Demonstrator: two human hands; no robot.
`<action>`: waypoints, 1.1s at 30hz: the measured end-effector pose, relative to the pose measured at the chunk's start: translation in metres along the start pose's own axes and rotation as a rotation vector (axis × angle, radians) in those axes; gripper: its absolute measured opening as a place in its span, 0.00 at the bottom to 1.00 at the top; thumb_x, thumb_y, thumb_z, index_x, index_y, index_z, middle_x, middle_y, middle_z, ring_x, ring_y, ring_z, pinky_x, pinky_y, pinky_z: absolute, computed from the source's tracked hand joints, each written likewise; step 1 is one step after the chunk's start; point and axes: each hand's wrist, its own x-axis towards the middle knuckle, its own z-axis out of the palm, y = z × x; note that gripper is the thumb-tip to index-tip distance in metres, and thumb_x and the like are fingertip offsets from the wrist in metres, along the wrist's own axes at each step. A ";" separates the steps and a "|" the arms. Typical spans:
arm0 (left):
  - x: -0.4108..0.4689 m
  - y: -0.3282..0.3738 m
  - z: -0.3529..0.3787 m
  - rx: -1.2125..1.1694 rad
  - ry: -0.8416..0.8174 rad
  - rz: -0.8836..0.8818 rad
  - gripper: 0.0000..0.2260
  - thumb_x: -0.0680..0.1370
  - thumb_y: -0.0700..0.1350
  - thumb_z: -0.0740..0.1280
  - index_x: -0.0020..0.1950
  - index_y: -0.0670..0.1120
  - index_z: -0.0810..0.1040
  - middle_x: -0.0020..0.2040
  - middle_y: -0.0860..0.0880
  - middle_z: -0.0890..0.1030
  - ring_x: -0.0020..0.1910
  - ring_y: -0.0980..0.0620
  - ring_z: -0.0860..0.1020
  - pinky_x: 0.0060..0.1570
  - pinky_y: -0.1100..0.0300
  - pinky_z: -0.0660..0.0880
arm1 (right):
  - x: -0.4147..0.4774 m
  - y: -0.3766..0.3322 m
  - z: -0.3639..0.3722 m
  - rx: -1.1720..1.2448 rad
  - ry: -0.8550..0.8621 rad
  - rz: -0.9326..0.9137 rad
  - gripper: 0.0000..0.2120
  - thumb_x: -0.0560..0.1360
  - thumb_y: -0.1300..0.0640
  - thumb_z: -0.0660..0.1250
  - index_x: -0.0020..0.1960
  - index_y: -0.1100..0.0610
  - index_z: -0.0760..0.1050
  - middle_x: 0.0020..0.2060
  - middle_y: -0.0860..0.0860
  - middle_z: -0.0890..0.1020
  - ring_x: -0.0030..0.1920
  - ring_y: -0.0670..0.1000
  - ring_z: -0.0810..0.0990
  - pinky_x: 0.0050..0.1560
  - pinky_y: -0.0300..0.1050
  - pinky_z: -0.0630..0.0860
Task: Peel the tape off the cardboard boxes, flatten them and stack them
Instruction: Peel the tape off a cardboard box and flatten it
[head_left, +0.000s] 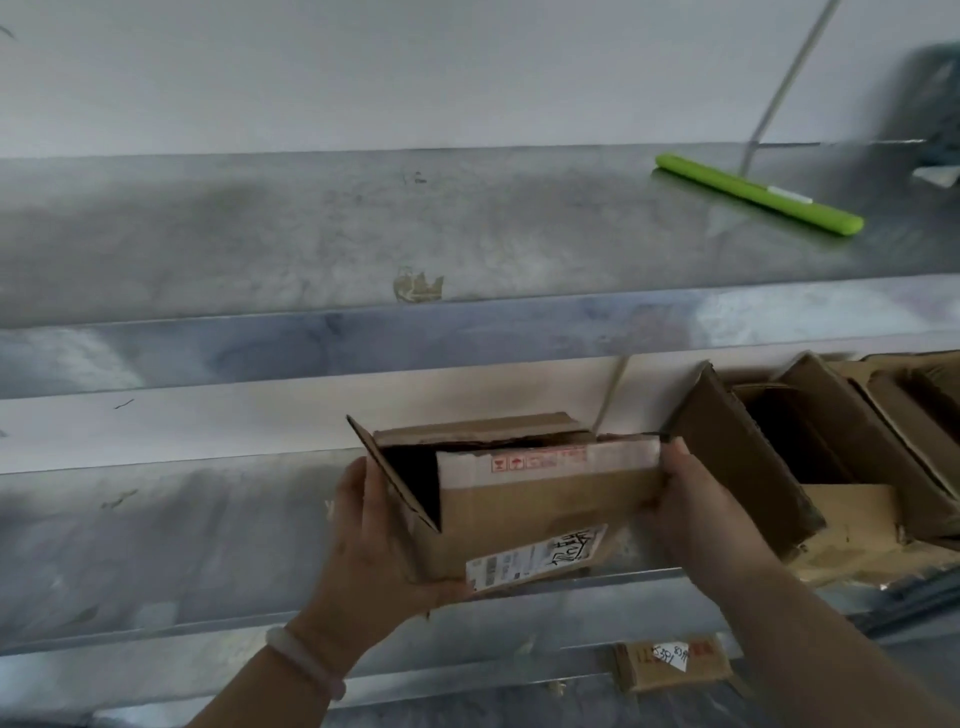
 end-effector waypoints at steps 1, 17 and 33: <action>-0.001 0.000 0.001 0.038 -0.003 0.016 0.65 0.51 0.70 0.77 0.75 0.37 0.55 0.70 0.40 0.61 0.69 0.44 0.63 0.65 0.47 0.70 | 0.001 -0.005 0.001 0.050 0.027 0.047 0.23 0.76 0.37 0.60 0.58 0.51 0.82 0.57 0.54 0.83 0.62 0.51 0.79 0.70 0.52 0.67; -0.012 0.005 0.008 0.262 -0.011 0.136 0.59 0.57 0.77 0.68 0.71 0.34 0.60 0.67 0.34 0.67 0.66 0.39 0.66 0.66 0.48 0.69 | 0.008 -0.080 0.048 -1.385 -0.201 0.069 0.24 0.69 0.47 0.75 0.59 0.49 0.67 0.46 0.45 0.79 0.43 0.44 0.78 0.37 0.37 0.73; 0.005 0.012 0.001 -0.134 0.087 -0.334 0.62 0.59 0.55 0.81 0.69 0.71 0.32 0.56 0.53 0.56 0.53 0.54 0.65 0.60 0.58 0.67 | 0.016 -0.050 0.009 0.066 -0.113 0.140 0.22 0.76 0.45 0.62 0.64 0.56 0.74 0.60 0.57 0.81 0.58 0.55 0.82 0.62 0.56 0.74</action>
